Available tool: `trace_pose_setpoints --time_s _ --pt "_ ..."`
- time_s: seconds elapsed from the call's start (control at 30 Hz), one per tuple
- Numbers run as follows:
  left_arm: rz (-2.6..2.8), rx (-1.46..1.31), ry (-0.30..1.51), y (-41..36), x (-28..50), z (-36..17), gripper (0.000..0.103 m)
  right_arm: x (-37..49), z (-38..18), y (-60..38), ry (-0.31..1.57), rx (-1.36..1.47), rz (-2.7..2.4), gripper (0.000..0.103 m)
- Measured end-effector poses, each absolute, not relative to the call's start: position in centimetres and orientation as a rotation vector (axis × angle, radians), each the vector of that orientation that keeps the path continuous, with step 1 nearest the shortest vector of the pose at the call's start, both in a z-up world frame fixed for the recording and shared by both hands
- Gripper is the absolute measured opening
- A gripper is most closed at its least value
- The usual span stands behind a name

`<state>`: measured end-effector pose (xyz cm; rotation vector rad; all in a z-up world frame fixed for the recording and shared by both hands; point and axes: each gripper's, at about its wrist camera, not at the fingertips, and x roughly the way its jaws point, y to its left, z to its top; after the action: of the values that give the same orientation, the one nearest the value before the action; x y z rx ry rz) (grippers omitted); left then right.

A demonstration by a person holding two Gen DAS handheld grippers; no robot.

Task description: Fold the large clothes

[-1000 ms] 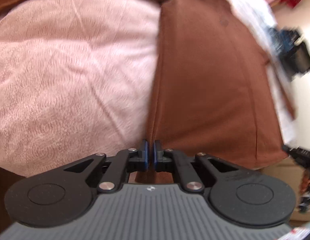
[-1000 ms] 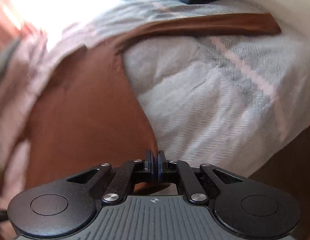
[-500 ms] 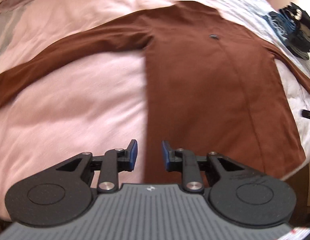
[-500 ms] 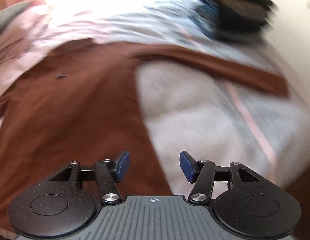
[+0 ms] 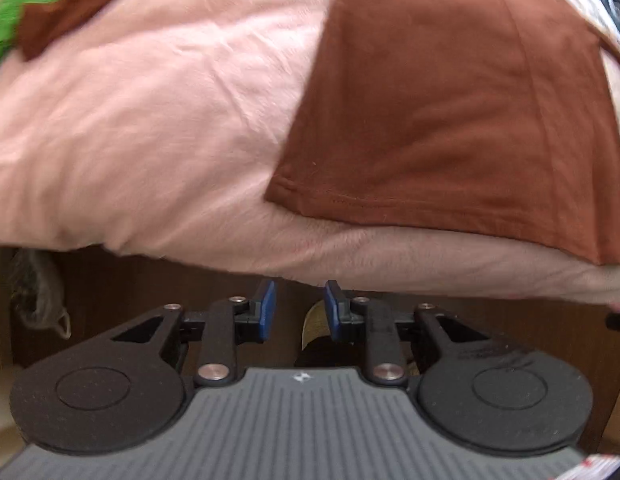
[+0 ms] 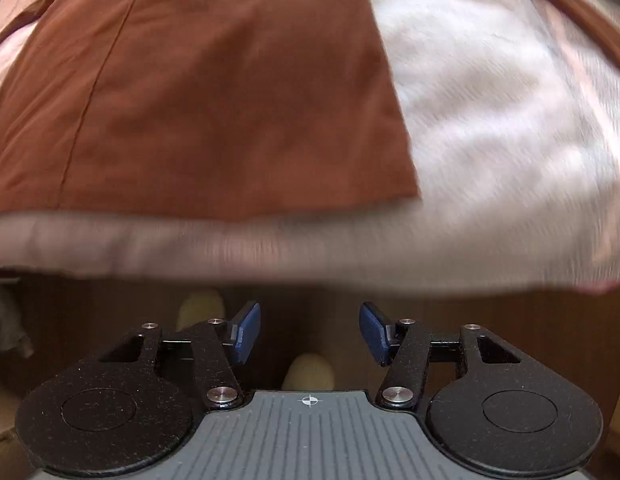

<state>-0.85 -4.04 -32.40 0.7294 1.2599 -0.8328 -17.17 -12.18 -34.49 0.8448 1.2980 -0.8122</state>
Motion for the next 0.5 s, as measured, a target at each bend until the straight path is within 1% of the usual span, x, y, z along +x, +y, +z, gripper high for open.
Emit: trace_pose_setpoints --time_s 0.07,0.13,0.2,0.27,0.3,0.33,0.43,0.5 --pt "-0.837 0.69 1.222 -3.6 -1.9 -29.0 0.023 -18.2 -31.3 -12.8 1.251 0.845 -0.807 0.053" --pt "-0.855 0.655 1.178 -3.9 -3.2 -25.5 0.034 -19.0 -27.7 -13.5 1.182 0.849 -0.81 0.054" --pt "-0.87 0.624 1.134 -4.6 -4.7 -22.2 0.039 -19.5 -23.6 -13.8 1.099 0.826 -0.801 0.061" --pt "-0.9 0.589 1.076 -5.6 -6.4 -19.1 0.046 -19.7 -19.4 -14.1 1.029 0.778 -0.8 0.066" --pt "-0.911 0.577 1.052 -5.8 -7.1 -17.7 0.053 -19.8 -17.4 -13.9 0.996 0.748 -0.802 0.067" --pt "-0.924 0.565 1.026 -6.0 -8.2 -16.3 0.056 -20.0 -15.7 -13.8 0.966 0.727 -0.803 0.067" --pt "-0.943 0.547 0.982 -5.3 -10.3 -13.2 0.058 -21.0 -11.6 -12.8 0.899 0.704 -0.785 0.07" --pt "-0.941 0.546 0.976 -4.5 -11.7 -11.9 0.061 -21.8 -9.6 -12.0 0.885 0.71 -0.757 0.071"
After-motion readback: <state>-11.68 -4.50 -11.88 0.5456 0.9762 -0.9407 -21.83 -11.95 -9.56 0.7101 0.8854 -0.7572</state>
